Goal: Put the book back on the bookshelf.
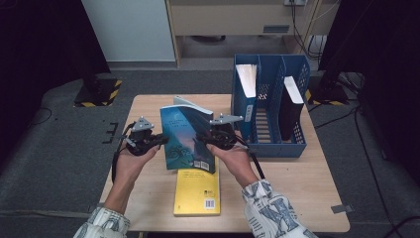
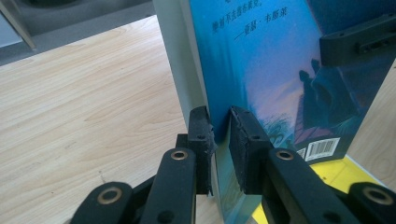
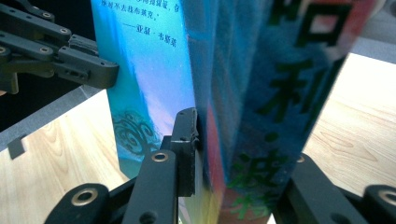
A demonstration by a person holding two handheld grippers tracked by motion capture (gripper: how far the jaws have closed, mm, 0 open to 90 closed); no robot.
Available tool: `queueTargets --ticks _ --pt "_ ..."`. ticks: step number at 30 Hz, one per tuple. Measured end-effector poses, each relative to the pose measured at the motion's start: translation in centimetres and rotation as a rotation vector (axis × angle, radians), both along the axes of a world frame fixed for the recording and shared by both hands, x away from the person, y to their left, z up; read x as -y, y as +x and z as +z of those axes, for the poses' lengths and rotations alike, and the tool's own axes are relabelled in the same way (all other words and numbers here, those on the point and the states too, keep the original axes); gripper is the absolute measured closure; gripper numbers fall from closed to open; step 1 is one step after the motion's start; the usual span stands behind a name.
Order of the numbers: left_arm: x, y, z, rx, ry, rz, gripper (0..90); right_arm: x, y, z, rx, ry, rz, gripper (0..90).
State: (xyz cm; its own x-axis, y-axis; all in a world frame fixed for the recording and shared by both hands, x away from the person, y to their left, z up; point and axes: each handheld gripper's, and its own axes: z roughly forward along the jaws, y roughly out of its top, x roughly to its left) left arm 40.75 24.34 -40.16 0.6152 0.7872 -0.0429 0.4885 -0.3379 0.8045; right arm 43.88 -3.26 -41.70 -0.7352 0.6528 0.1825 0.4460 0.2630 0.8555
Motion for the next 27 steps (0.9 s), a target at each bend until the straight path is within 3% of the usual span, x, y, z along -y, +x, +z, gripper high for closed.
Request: queueTargets --ticks 9,19,27 --pt "-0.4 -1.3 0.2 0.0 0.002 -0.023 78.4 0.3 -1.5 0.1 0.012 0.018 0.027 68.0" --pt "-1.1 -2.8 -0.2 -0.002 -0.06 -0.045 77.0 0.6 -2.9 0.3 0.011 0.026 0.079 63.1" --pt "-1.6 -3.2 -0.6 0.001 -0.071 -0.04 77.1 0.4 -3.9 0.3 0.024 0.03 0.119 57.2"
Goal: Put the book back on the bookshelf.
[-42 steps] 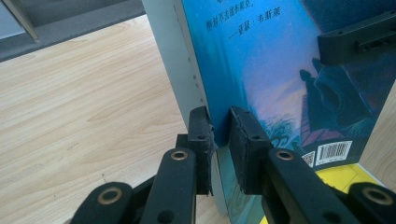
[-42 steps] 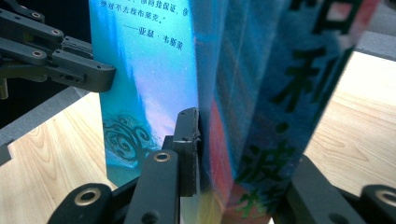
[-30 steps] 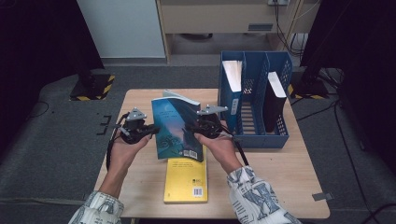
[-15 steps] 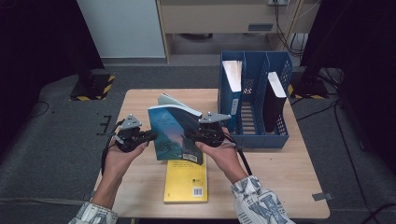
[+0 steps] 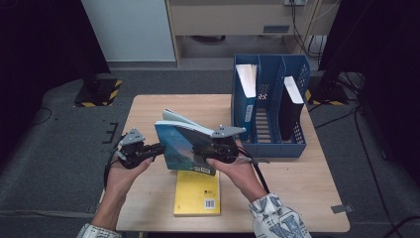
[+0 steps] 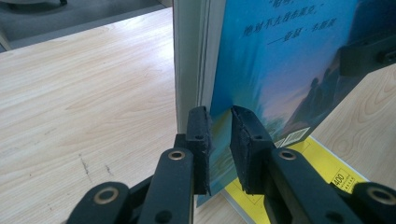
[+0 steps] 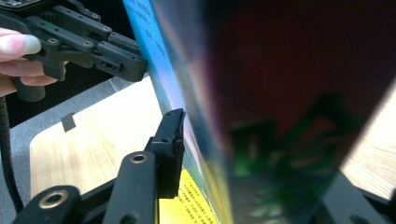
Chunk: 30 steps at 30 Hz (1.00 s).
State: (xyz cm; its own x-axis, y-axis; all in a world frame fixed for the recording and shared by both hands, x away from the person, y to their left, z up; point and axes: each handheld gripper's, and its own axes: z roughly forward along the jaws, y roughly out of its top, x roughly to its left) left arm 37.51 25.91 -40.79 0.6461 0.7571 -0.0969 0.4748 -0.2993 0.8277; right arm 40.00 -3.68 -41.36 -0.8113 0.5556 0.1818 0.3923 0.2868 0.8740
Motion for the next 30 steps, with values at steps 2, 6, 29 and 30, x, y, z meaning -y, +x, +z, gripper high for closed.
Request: queueTargets --ticks 2,6,29,30 --pt "0.0 -0.1 -0.1 0.002 -0.002 0.0 77.1 -0.1 -0.1 0.0 0.0 0.0 0.003 54.8" --pt "0.0 -0.1 -0.3 0.005 -0.002 0.005 76.0 -0.2 -0.2 0.0 0.009 -0.005 0.009 51.2" --pt "-0.3 -1.4 -4.2 -0.008 0.024 0.108 37.5 0.2 -0.2 1.1 0.026 -0.007 0.049 45.3" --pt "-0.4 -1.6 -4.7 -0.012 0.028 0.118 34.7 0.2 -0.2 1.2 0.025 -0.002 0.048 45.9"
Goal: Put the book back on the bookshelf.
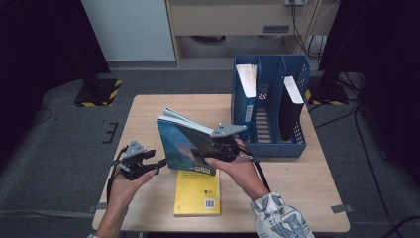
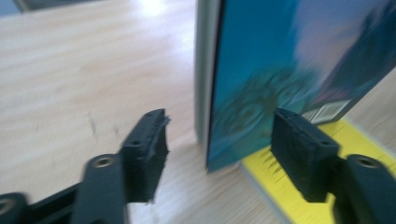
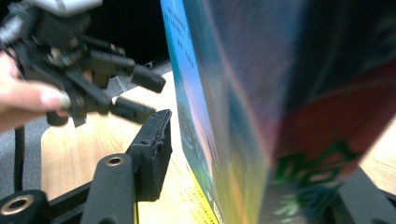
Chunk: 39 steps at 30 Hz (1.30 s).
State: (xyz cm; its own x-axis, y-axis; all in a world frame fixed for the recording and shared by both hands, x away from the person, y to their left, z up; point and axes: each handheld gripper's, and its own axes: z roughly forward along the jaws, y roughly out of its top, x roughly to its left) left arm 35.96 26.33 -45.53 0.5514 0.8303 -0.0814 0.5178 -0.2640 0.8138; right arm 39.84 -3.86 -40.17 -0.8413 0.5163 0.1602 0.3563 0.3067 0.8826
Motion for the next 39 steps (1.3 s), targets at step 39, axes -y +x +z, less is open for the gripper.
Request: queueTargets --ticks 39 --pt "-1.5 -1.4 -5.2 -0.113 0.066 0.045 13.0 -0.6 1.1 2.6 0.023 0.065 0.055 58.4"
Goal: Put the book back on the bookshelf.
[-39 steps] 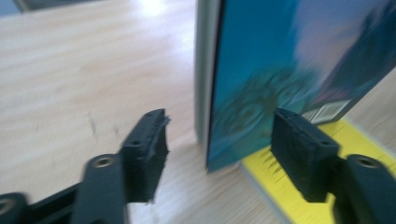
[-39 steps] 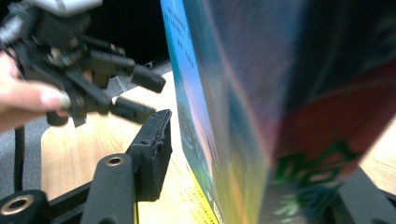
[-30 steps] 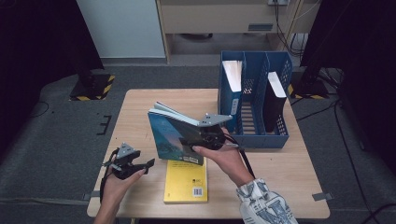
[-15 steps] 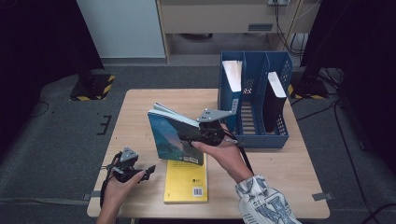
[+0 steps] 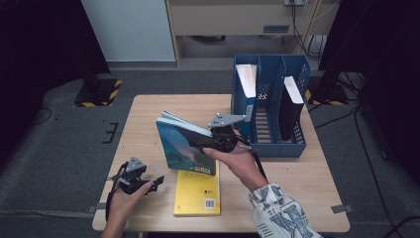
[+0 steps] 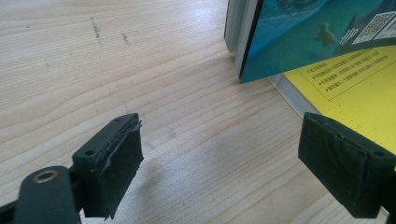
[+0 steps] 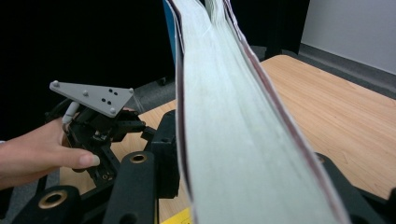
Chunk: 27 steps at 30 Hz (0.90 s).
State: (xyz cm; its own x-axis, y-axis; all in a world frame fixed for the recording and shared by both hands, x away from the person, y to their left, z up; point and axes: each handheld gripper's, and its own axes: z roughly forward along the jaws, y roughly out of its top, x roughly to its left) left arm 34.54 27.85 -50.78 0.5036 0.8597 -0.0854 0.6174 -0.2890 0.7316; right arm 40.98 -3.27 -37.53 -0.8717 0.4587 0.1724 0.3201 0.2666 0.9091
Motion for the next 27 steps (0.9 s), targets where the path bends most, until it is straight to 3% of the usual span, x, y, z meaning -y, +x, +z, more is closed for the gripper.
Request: queueTargets --ticks 17,22,27 --pt "0.1 0.0 -0.1 -0.008 0.007 -0.004 13.5 -0.3 0.5 -0.2 -0.007 0.007 -0.008 69.6" --pt "0.0 0.0 -0.1 -0.012 0.01 0.0 13.6 -0.1 0.9 -0.1 -0.005 0.007 -0.047 72.1" --pt "-0.1 0.0 -0.2 -0.017 0.009 0.003 13.6 -0.2 1.6 0.3 -0.055 0.015 -0.112 73.7"
